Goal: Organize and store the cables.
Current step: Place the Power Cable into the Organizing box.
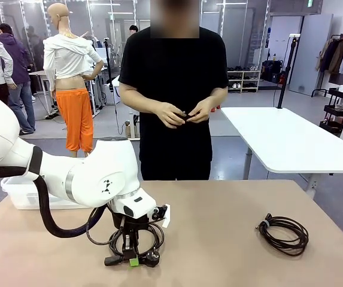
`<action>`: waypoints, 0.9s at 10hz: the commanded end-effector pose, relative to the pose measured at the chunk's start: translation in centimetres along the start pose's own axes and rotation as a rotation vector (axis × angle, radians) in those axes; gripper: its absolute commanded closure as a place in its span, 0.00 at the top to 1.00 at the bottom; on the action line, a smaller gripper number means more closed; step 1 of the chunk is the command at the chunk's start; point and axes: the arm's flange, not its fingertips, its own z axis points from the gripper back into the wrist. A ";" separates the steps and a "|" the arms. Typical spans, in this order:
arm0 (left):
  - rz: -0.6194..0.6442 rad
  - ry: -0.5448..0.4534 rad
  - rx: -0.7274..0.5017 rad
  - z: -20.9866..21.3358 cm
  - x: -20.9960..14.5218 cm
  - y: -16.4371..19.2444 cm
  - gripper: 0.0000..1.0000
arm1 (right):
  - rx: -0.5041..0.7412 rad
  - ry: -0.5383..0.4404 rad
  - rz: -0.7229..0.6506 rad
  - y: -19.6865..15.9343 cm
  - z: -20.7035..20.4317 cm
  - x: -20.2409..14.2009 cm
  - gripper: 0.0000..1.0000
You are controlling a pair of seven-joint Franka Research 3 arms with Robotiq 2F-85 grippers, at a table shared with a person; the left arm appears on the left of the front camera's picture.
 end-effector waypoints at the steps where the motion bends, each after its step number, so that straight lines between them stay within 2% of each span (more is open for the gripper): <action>1: 0.009 0.016 -0.001 -0.1 -0.4 -0.7 0.00 | -0.004 -0.009 0.018 -0.1 0.1 0.0 1.00; 3: -0.014 0.003 0.039 2.5 -1.2 -1.1 0.00 | -0.004 -0.009 0.018 -0.1 0.1 0.0 1.00; 6: -0.062 0.013 0.163 10.6 -4.5 -1.9 0.00 | -0.004 -0.009 0.018 -0.1 0.1 0.0 1.00; 9: -0.094 0.050 0.213 15.1 -7.7 -0.2 0.00 | -0.004 -0.009 0.018 -0.1 0.1 0.0 1.00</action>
